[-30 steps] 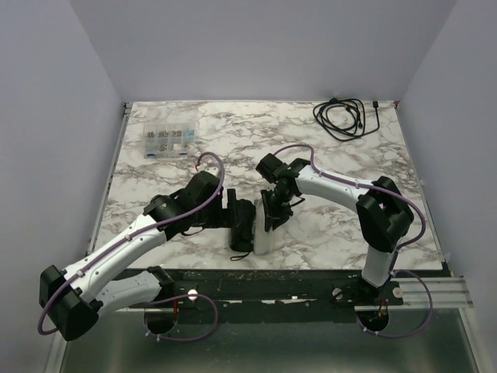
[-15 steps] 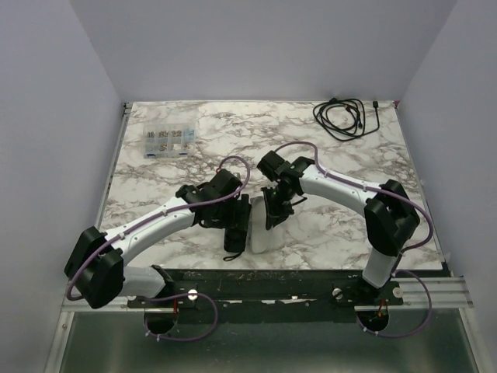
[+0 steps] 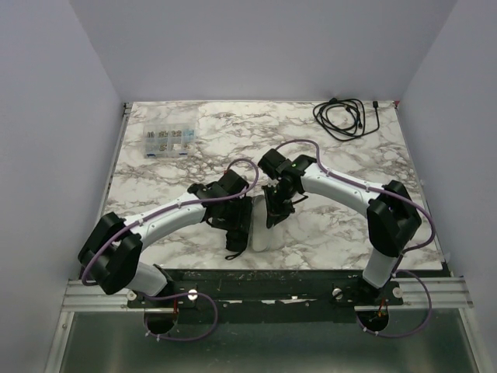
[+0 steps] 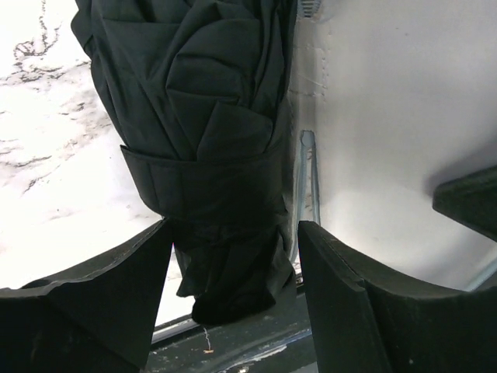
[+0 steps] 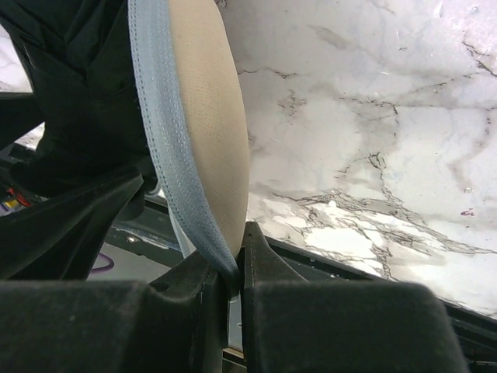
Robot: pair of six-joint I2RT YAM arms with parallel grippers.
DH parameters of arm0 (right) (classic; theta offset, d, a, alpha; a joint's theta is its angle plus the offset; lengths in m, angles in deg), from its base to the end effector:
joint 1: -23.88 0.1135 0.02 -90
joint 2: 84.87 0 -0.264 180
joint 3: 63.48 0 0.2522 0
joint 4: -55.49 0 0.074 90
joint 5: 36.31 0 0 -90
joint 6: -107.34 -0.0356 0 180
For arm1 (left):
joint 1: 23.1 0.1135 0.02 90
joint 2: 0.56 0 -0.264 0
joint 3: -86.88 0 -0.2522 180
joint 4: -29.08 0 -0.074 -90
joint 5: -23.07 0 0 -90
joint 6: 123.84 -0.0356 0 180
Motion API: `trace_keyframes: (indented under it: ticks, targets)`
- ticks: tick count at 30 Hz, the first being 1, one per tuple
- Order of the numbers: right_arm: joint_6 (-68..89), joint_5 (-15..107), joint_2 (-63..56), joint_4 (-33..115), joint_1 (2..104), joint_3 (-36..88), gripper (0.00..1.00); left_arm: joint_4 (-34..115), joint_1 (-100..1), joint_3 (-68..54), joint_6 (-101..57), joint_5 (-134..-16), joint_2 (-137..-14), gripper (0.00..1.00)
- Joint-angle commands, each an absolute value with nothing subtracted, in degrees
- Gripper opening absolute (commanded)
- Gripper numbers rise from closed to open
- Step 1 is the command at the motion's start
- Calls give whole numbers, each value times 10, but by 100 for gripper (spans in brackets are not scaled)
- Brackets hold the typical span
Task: Open the umbrella
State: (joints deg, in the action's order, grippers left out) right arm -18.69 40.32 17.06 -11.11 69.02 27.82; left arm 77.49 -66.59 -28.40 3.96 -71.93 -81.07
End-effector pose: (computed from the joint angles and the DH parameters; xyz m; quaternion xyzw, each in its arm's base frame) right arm 0.2385 0.2514 0.2193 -0.0913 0.9829 0.1597 0.0086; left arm 0.1914 -0.1859 0.2067 0.0581 0.9721 -0.1775 0.1415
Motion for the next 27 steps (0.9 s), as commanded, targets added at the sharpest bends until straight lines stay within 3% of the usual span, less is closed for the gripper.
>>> trace_keyframes:
  ticks: [1, 8, 11, 13, 15, 27]
  targets:
    - [-178, 405, 145, -115, 691, 300, 1, 754, -664, -289, 38, -738, -837, 66]
    - [-170, 402, 141, -117, 691, 301, 1, 752, -665, -286, 37, -741, -861, 52]
    - [-169, 403, 139, -118, 691, 300, 1, 755, -664, -281, 36, -739, -857, 21]
    - [-167, 407, 139, -121, 691, 300, 1, 763, -664, -274, 36, -735, -846, 7]
    - [-166, 414, 139, -124, 690, 300, 1, 781, -664, -262, 35, -729, -831, 0]
    - [-150, 431, 145, -134, 649, 332, 1, 916, -650, -163, 28, -698, -665, 0]
